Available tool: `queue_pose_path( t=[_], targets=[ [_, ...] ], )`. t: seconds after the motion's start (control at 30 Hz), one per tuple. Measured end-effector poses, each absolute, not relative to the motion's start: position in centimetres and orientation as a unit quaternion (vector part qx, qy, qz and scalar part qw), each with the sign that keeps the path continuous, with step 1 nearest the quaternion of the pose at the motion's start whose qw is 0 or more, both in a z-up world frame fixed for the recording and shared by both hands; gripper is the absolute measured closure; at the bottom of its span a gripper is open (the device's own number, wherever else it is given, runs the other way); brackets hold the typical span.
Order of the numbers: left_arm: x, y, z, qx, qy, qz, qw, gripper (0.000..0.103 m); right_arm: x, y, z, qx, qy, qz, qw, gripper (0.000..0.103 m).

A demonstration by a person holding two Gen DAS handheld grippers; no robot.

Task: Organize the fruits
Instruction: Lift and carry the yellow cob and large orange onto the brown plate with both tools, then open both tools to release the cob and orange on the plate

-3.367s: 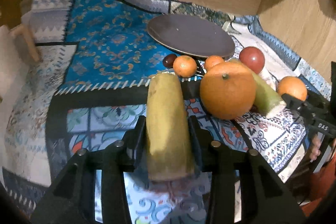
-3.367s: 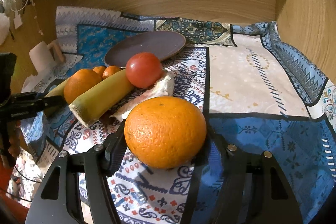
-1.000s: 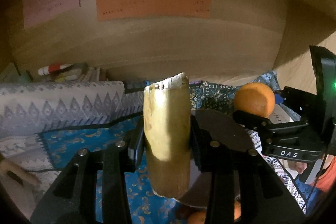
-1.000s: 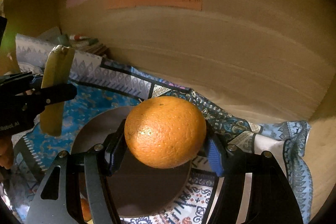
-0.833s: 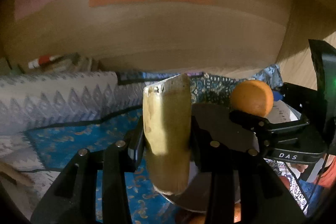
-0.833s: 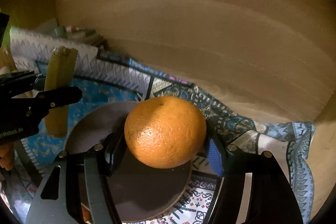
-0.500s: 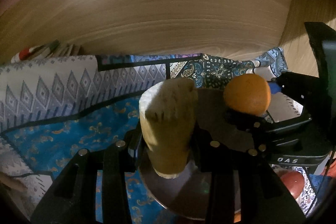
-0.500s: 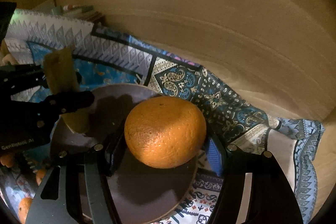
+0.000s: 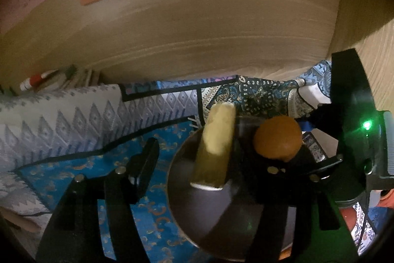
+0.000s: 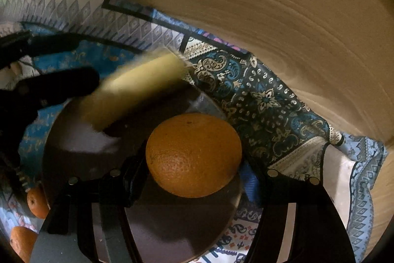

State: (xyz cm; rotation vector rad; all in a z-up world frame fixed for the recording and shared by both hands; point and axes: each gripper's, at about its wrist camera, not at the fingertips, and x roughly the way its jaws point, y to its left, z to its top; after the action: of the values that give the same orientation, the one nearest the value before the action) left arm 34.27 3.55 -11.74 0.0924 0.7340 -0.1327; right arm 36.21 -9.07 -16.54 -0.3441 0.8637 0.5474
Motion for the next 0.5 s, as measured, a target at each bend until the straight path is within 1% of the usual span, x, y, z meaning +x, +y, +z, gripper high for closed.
queue_pose_path(
  t=[0.17, 0.23, 0.3, 0.33, 0.37, 0.43, 0.5],
  targets=[
    [33.2, 4.4, -10.9, 0.037, 0.352, -0.055, 0.934, 0.040, 35.9, -9.6, -16.8, -0.160, 0.414, 0.263, 0.856, 0.040],
    [32.9, 4.5, -10.8, 0.038, 0.349, -0.051, 0.935, 0.037, 35.9, -9.9, -16.6, -0.152, 0.413, 0.261, 0.859, 0.040],
    [32.5, 4.8, -10.7, 0.036, 0.349, -0.051, 0.935, 0.033, 35.1, -10.4, -16.2, -0.150, 0.404, 0.256, 0.865, 0.039],
    [32.3, 4.8, -10.7, 0.034, 0.349, -0.052, 0.935, 0.032, 34.7, -10.6, -15.6, -0.151, 0.387, 0.253, 0.874, 0.037],
    [32.1, 4.9, -10.7, 0.033, 0.350, -0.053, 0.935, 0.031, 34.3, -10.8, -15.1, -0.152, 0.373, 0.251, 0.880, 0.029],
    [31.8, 4.9, -10.6, 0.034, 0.351, -0.051, 0.934, 0.031, 33.2, -11.2, -13.7, -0.149, 0.344, 0.257, 0.891, 0.019],
    [31.4, 5.0, -10.4, 0.034, 0.350, -0.049, 0.935, 0.031, 32.2, -11.3, -12.7, -0.153, 0.327, 0.254, 0.897, 0.018]
  ],
)
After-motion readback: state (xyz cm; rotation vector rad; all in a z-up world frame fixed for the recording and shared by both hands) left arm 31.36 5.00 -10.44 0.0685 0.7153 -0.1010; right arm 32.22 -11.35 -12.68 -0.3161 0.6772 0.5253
